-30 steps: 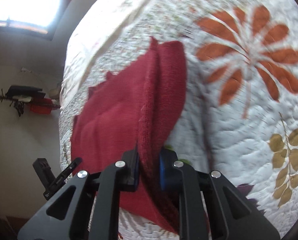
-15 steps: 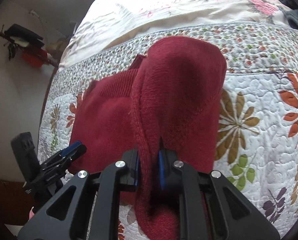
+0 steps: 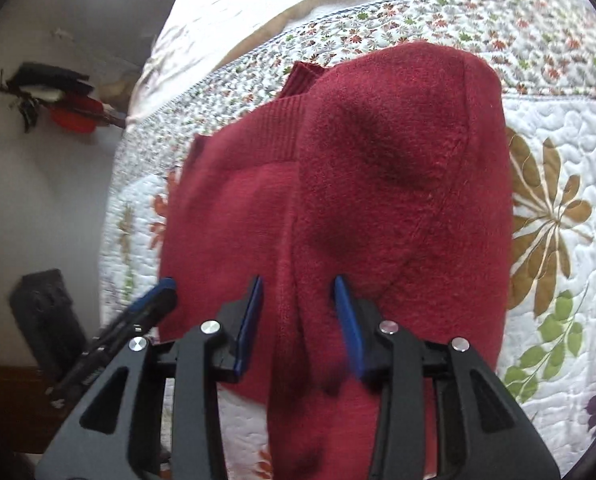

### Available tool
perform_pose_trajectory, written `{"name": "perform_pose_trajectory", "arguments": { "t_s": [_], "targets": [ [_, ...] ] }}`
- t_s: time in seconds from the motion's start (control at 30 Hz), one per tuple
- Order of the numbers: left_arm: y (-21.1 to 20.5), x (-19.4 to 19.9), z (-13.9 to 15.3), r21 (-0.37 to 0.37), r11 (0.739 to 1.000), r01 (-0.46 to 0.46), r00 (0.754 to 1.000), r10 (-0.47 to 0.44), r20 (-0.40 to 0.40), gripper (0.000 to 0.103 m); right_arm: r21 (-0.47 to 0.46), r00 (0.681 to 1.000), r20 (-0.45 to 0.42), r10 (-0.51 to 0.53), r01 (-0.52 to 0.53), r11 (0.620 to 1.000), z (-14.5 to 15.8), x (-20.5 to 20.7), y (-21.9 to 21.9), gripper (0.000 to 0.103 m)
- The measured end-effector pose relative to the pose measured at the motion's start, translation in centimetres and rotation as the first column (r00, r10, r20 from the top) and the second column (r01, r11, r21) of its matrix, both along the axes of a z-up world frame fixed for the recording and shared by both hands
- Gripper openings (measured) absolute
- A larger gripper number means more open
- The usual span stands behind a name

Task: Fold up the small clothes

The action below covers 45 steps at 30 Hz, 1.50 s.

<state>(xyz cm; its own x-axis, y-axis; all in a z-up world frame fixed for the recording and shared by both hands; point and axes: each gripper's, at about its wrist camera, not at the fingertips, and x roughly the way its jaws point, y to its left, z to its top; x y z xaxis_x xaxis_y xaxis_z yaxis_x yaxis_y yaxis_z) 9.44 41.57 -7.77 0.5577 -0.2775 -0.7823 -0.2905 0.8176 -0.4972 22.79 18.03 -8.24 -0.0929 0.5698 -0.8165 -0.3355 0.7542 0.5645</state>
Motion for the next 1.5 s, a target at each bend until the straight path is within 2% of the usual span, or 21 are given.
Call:
{"name": "perform_pose_trajectory", "arguments": {
  "t_s": [0.07, 0.17, 0.37, 0.5, 0.63, 0.83, 1.07, 1.17, 1.2, 1.23, 1.33, 1.43, 1.5],
  "targets": [
    [-0.2, 0.3, 0.2, -0.02, 1.0, 0.003, 1.0, -0.003, 0.007, 0.059, 0.075, 0.999, -0.045, -0.019, 0.022, 0.997, 0.7, 0.3, -0.8, 0.037],
    [-0.9, 0.9, 0.6, -0.05, 0.999, 0.013, 1.0, -0.012, 0.016, 0.059, 0.139, 0.997, -0.056, -0.046, 0.053, 0.989, 2.4, 0.7, -2.4, 0.037],
    [-3.3, 3.2, 0.7, -0.129, 0.99, 0.063, 0.998, -0.06, 0.027, 0.06, 0.064, 0.992, 0.079, -0.095, 0.09, 0.994, 4.7, 0.9, -7.0, 0.037],
    [-4.5, 5.0, -0.3, -0.216, 0.974, 0.067, 0.998, -0.066, 0.012, 0.06, 0.012, 0.988, 0.091, -0.128, 0.127, 0.992, 2.7, 0.6, -10.7, 0.038],
    [-5.3, 6.3, -1.8, -0.302, 0.952, 0.051, 0.998, -0.055, -0.007, 0.06, -0.027, 0.986, 0.067, -0.153, 0.155, 0.988, -0.9, -0.1, -13.4, 0.038],
    [-6.7, 7.9, -3.3, -0.307, 0.95, 0.052, 0.997, -0.066, -0.036, 0.06, -0.011, 0.985, 0.004, -0.173, 0.173, 0.985, -4.5, -1.4, -15.3, 0.038],
    [-8.5, 10.4, -4.4, -0.337, 0.939, 0.072, 0.995, -0.092, -0.046, 0.059, -0.009, 0.984, -0.014, -0.179, 0.178, 0.984, -5.9, -2.1, -16.3, 0.038],
    [-9.4, 11.4, -4.4, -0.322, 0.943, 0.082, 0.993, -0.105, -0.055, 0.058, -0.006, 0.982, -0.016, -0.186, 0.186, 0.983, -6.0, -2.0, -16.7, 0.038],
    [-9.6, 11.7, -4.5, -0.317, 0.945, 0.079, 0.993, -0.103, -0.059, 0.054, -0.006, 0.982, -0.016, -0.187, 0.187, 0.982, -6.0, -2.0, -16.8, 0.038],
    [-9.8, 11.9, -4.6, -0.312, 0.947, 0.077, 0.993, -0.102, -0.064, 0.043, -0.007, 0.982, -0.013, -0.187, 0.187, 0.982, -6.0, -2.1, -16.9, 0.038],
    [-10.1, 12.1, -4.6, -0.293, 0.954, 0.066, 0.993, -0.091, -0.074, 0.024, -0.014, 0.982, -0.008, -0.188, 0.188, 0.982, -6.0, -2.1, -17.2, 0.038],
    [-10.0, 11.7, -4.0, -0.296, 0.953, 0.061, 0.996, -0.079, -0.05, 0.016, -0.016, 0.98, -0.007, -0.196, 0.196, 0.98, -6.0, -2.2, -17.3, 0.038],
    [-9.9, 11.3, -3.3, -0.297, 0.953, 0.068, 0.997, -0.076, -0.016, 0.015, -0.009, 0.979, -0.012, -0.202, 0.202, 0.979, -6.0, -2.2, -17.3, 0.038]
  ]
}}
